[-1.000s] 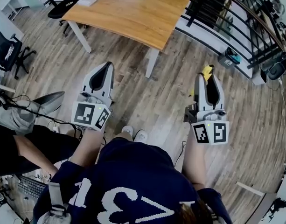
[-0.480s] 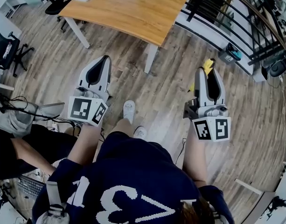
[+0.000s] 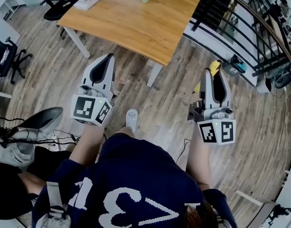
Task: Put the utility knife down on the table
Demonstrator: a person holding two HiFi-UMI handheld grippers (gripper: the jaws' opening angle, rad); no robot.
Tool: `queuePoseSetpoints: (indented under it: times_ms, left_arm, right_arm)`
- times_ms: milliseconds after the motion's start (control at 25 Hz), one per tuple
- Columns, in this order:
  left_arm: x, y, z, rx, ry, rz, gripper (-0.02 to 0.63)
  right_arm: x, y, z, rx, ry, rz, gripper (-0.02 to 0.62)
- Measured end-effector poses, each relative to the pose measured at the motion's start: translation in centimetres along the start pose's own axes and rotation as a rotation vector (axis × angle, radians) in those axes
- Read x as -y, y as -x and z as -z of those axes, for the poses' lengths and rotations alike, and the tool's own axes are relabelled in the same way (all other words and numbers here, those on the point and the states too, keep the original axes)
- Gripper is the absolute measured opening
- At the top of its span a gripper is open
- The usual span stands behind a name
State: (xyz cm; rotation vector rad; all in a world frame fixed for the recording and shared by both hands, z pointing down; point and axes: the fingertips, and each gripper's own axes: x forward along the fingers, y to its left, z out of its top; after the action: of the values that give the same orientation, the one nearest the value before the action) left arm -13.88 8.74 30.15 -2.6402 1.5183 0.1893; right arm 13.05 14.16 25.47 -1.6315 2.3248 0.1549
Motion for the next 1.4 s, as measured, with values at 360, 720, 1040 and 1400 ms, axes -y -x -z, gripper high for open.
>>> queuePoseSetpoints:
  times_ms: [360,720,1040,1400]
  left_arm:
    - [-7.1,-7.9,0.5,0.011,-0.008,0.026,0.015]
    - [-11.2,-12.5,2.7,-0.018,0.018,0.058,0.015]
    - [-12.0,-16.5,5.0,-0.049,0.036,0.055,0.015]
    - [-14.4,-23.9,4.3,-0.020,0.002,-0.023,0.015]
  right_arm:
    - [1.0,-10.0,1.9,0.020,0.009,0.009,0.140]
    - [1.4,-15.4,5.2,-0.026,0.002,0.034,0.140]
    - [4.0,-19.2,7.6,-0.052,-0.014,0.022,0.140]
    - [8.8,-27.6,8.1,-0.026,-0.024,-0.077,0.140]
